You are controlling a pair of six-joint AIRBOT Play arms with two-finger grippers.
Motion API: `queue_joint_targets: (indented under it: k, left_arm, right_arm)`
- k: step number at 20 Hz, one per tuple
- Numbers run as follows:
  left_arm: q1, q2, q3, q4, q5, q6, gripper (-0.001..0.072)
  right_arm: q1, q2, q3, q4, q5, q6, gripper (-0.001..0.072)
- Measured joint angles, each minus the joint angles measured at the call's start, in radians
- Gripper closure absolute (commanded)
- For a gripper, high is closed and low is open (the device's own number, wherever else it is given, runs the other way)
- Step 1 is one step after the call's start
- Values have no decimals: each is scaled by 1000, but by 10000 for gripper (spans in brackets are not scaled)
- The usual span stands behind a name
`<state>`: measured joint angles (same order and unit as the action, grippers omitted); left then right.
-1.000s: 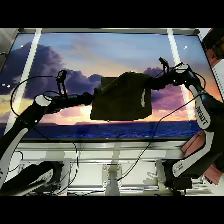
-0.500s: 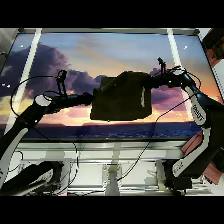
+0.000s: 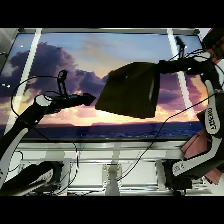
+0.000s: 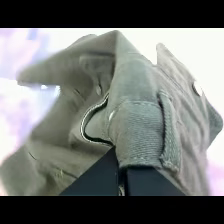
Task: Fold the clothes and pants, and hang the long-sleeved shirts on hangers.
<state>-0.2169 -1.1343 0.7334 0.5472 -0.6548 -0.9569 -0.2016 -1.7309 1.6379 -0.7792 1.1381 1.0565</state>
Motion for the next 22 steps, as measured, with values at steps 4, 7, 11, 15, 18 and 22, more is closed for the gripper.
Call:
queue_joint_targets:
  k: [4,7,11,15,18,22]
  left_arm:
    - [-63,0,0,-2,-16,0,54]
    - [-125,0,0,-2,3,0,54]
    - [-202,0,0,-2,94,0,55]
    - [-241,0,0,-2,151,0,54]
    - [-251,0,0,-2,168,0,54]
    - [-255,0,0,-2,176,0,54]
  right_arm:
    - [-21,-6,0,-239,3,132,675]
    - [-25,-9,-2,-423,32,212,675]
    - [-31,-10,-3,-671,48,362,234]
    - [-34,-8,-3,-750,80,410,247]
    - [-42,3,-3,-751,127,402,270]
    - [-72,23,-40,-600,194,348,339]
